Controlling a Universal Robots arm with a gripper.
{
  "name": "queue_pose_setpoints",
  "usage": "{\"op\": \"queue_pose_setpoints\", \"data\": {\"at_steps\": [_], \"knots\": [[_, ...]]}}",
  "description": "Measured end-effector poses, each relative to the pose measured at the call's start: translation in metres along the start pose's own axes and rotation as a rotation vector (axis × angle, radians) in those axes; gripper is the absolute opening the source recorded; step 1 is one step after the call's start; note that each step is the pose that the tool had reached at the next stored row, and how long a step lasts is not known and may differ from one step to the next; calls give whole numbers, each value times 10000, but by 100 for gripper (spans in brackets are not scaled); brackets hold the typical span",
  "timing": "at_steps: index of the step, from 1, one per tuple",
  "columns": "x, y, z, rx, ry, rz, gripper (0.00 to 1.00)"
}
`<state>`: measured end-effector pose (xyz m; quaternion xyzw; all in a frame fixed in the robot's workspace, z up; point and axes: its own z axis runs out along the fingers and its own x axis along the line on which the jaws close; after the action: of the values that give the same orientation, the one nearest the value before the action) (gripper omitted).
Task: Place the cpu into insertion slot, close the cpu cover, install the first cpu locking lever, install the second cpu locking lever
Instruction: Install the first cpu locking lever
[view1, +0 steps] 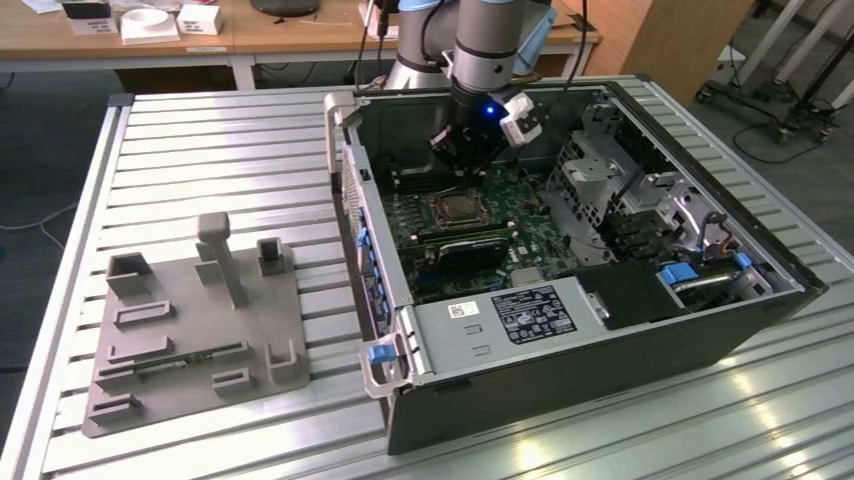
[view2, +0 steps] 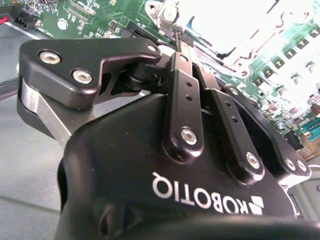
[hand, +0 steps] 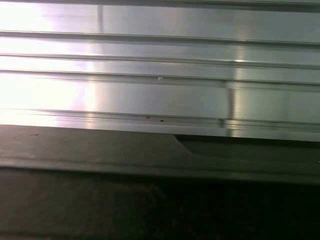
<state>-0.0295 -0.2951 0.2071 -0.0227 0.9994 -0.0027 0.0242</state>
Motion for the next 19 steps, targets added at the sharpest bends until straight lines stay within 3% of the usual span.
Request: {"op": "queue_pose_setpoints", "data": {"at_steps": [8, 19], "knots": [[-5, -4, 20, 74, 4, -3, 10], [-13, -10, 56, 349, 17, -18, 10]]}}
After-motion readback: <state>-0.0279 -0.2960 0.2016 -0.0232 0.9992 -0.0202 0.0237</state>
